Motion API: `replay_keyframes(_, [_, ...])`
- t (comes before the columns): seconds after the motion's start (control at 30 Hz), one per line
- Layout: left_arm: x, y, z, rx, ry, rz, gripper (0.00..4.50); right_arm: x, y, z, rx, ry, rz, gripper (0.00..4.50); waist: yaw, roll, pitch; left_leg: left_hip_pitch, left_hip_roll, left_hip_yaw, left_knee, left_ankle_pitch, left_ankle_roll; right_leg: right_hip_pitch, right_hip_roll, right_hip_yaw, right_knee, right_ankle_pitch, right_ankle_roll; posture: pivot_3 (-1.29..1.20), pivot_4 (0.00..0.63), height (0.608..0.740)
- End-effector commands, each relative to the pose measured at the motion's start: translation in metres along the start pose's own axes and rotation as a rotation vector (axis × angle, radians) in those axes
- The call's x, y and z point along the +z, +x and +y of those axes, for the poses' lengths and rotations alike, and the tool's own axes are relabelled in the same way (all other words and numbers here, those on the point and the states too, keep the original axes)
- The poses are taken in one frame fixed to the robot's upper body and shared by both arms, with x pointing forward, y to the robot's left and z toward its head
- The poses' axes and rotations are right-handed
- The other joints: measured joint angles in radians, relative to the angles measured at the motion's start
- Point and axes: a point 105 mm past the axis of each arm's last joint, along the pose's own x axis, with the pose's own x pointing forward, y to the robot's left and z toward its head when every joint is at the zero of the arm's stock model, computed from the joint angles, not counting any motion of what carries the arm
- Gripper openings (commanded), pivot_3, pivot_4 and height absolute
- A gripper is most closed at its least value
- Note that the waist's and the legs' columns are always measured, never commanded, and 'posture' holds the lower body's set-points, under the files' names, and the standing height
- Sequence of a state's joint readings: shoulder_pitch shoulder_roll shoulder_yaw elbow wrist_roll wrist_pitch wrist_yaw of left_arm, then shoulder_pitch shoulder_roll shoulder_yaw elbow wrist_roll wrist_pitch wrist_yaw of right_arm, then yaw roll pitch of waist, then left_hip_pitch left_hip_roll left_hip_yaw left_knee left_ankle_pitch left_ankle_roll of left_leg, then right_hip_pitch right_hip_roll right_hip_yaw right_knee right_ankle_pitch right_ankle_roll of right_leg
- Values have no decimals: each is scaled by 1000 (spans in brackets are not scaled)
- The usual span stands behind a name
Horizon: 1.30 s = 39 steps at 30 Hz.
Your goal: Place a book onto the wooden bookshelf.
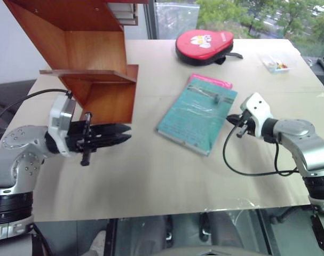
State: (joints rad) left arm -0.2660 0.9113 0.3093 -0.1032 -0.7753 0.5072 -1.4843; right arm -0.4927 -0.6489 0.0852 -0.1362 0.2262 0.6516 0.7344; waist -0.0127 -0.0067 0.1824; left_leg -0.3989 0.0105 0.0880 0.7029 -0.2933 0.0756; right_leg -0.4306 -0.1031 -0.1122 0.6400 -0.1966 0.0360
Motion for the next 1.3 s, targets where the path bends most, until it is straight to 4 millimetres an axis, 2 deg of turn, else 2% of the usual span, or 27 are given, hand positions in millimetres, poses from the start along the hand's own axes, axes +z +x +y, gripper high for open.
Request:
replay_keyframes(0.03, [10,-4,-4,-34,44,2,1129,17,5,0,7,-41,-52,38,0,0,0,0,0,0,0,0,0,0,0,0,0,0,0,0,150,740])
replay_keyframes(0.23, [8,-2,-4,-19,42,-7,1129,25,16,0,16,-47,-75,38,-2,0,0,0,0,0,0,0,0,0,0,0,0,0,0,0,150,740])
replay_keyframes(0.63, [1,0,5,56,1,-22,1129,37,8,-7,-12,-69,-99,38,-1,0,0,-1,0,0,0,0,0,0,0,0,0,0,0,0,150,740])
replay_keyframes(1.0, [0,3,7,87,-22,-33,1129,45,25,0,21,-51,-134,38,-2,0,0,-1,0,0,0,0,0,0,0,0,0,0,0,0,150,740])
replay_keyframes(1.13, [-2,2,14,145,-48,-31,1129,44,25,-2,14,-51,-135,38,1,0,0,-1,0,0,0,0,0,0,0,0,0,0,0,0,150,740])
replay_keyframes(1.3, [-7,1,37,318,-175,-9,1129,42,5,0,23,-53,-149,38,4,0,0,-1,0,-1,0,0,0,0,0,-1,0,0,0,0,150,740])
